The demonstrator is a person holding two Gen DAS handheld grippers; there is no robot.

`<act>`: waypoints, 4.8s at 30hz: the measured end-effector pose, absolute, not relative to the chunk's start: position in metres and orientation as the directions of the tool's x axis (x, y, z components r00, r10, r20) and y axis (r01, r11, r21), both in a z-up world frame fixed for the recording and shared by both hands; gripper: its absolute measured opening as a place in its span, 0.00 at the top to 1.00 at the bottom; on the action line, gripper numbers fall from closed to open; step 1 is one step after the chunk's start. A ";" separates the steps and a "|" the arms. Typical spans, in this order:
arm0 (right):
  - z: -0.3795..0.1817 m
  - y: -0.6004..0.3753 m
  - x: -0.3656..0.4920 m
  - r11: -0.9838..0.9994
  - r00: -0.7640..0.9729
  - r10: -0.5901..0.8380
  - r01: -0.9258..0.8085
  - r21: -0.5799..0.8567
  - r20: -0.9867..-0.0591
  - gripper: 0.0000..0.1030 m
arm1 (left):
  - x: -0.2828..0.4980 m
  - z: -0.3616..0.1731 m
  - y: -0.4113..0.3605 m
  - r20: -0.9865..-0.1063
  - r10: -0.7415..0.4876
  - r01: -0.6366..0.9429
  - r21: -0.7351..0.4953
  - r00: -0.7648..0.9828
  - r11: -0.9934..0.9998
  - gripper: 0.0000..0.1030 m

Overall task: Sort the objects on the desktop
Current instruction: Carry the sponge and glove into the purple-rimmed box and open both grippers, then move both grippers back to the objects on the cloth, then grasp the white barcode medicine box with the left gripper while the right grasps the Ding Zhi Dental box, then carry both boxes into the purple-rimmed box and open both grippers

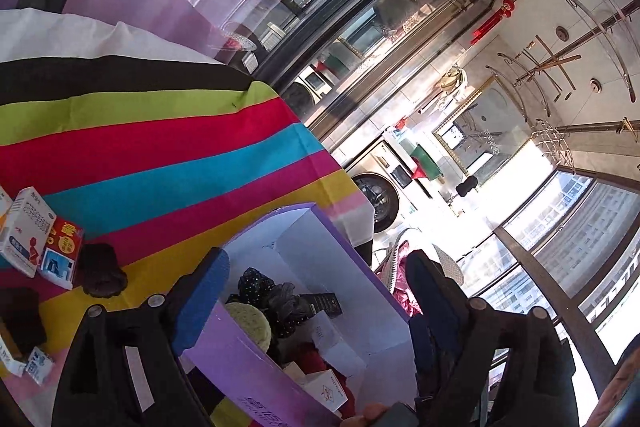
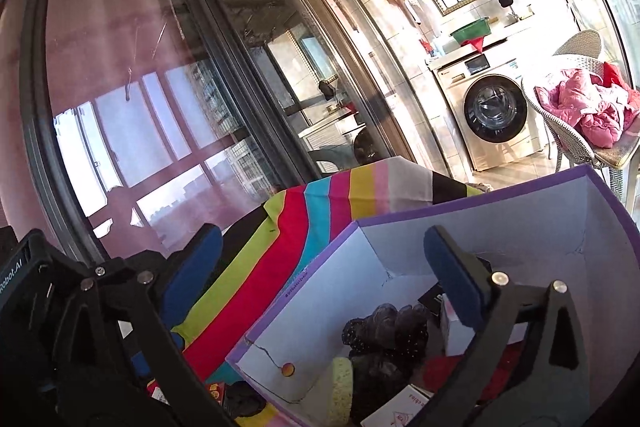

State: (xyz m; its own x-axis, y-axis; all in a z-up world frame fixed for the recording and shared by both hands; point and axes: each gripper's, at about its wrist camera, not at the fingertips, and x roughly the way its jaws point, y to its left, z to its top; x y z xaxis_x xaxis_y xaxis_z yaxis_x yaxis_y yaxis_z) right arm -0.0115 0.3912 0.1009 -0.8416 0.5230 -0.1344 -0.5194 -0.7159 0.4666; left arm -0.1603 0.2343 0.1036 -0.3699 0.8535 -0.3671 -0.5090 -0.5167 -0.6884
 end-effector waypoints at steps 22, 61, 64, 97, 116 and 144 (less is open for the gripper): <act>0.075 0.300 -0.086 -0.986 -0.957 0.036 -0.081 0.145 -0.289 0.01 | -0.133 0.050 0.038 -0.483 0.559 -0.181 -0.625 -0.674 -0.759 0.12; -0.034 0.143 -0.145 -0.839 -0.715 -0.053 0.410 -0.357 -0.697 0.58 | -0.226 -0.015 -0.065 -0.806 0.054 0.418 -0.362 -0.590 -0.833 0.18; -0.033 0.141 -0.141 -0.828 -0.750 -0.021 0.384 -0.409 -0.661 0.58 | -0.231 -0.020 -0.065 -0.822 0.035 0.468 -0.357 -0.568 -0.808 0.29; 0.008 0.188 -0.133 -0.918 -0.871 0.042 0.160 -0.363 -0.490 0.66 | -0.163 0.062 0.003 -0.648 0.194 0.109 -0.397 -0.736 -0.912 0.59; 0.090 0.295 -0.066 -0.966 -0.955 0.237 -0.251 0.063 -0.180 0.66 | -0.161 0.130 0.141 -0.496 0.592 -0.355 -0.494 -0.635 -0.794 0.59; 0.094 0.387 -0.026 -0.737 -0.855 0.458 -0.518 0.433 -0.242 0.49 | -0.170 0.122 0.315 -0.627 0.714 -0.634 -0.424 -0.310 -0.647 0.57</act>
